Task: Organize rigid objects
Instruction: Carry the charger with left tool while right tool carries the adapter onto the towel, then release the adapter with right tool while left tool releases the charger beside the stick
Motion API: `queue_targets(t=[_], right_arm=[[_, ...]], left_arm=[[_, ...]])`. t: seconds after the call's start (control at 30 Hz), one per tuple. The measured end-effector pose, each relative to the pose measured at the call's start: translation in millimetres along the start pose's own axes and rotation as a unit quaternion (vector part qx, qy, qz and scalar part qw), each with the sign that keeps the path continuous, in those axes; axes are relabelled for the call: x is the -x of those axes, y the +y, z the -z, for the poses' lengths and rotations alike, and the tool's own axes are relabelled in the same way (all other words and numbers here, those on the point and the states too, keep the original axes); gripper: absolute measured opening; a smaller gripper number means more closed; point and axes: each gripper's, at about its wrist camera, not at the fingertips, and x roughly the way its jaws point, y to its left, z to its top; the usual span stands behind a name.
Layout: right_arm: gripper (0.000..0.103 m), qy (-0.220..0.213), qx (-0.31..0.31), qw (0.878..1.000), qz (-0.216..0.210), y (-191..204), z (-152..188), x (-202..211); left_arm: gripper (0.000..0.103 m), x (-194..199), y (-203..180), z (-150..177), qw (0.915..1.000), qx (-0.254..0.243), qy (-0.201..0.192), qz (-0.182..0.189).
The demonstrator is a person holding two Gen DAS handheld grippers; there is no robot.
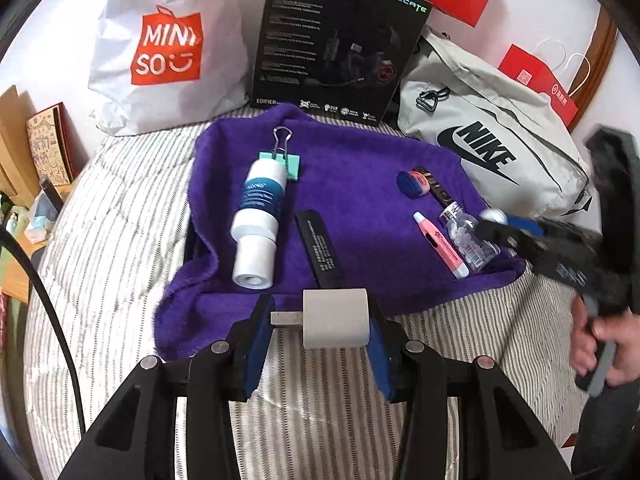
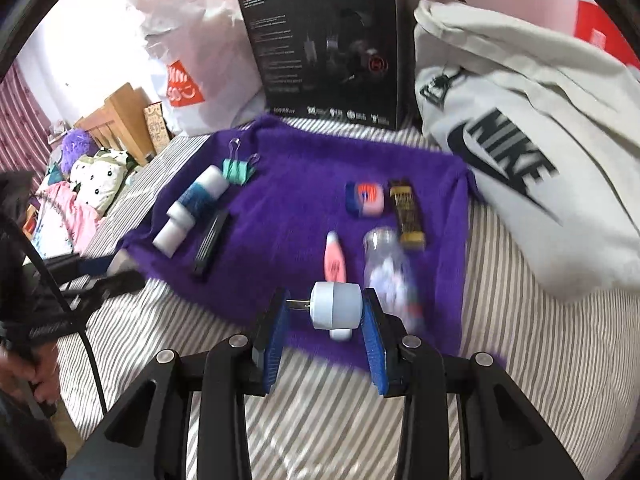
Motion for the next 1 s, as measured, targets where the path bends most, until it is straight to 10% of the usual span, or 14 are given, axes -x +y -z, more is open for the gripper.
queue_targets(t=[0.47,1.0], right_arm=[[0.036,0.028,0.011,1.0,0.007,7,-70,-89],[0.036,0.048,0.057,0.996,0.041,26,-68,-126]], left_arm=[[0.042,-4,27,-6,0.9998,0.018,0.002,-0.007],[0.042,-8,36,0,0.9996,0.024,0.012,0.002]])
